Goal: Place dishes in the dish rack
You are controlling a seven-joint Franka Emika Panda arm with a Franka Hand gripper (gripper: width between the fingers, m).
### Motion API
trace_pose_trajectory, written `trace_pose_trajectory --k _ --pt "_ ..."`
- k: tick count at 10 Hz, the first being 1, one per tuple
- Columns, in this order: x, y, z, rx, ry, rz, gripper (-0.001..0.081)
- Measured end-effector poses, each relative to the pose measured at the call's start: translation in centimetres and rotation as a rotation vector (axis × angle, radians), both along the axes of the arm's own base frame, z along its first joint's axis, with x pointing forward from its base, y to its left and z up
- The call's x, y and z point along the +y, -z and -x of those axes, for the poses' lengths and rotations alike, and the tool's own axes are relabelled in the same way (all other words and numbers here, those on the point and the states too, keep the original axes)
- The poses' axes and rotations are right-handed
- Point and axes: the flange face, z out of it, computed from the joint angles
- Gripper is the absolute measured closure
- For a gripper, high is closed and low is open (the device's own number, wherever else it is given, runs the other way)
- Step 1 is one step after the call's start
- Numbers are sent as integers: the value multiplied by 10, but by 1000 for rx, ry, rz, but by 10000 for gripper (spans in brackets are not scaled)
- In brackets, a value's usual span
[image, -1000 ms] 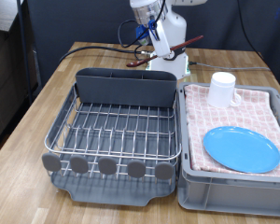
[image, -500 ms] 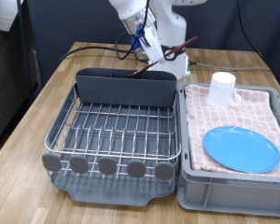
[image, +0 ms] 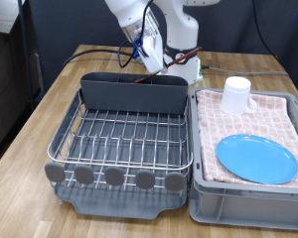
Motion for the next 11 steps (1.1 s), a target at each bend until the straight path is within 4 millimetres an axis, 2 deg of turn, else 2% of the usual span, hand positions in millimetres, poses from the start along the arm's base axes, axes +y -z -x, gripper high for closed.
trace_pose_trajectory --k 5,6,7,8,9,10,11 --pt "-11 6 0 -8 33 28 705" --pt "-11 7 0 -6 32 30 515" --pt "-11 7 0 -2 30 37 374" --pt "-12 6 -1 8 20 75 374" --pt "-10 4 -3 26 11 136 214" --pt "-6 1 -6 47 6 196 214" --pt "0 -4 -11 60 2 250 50"
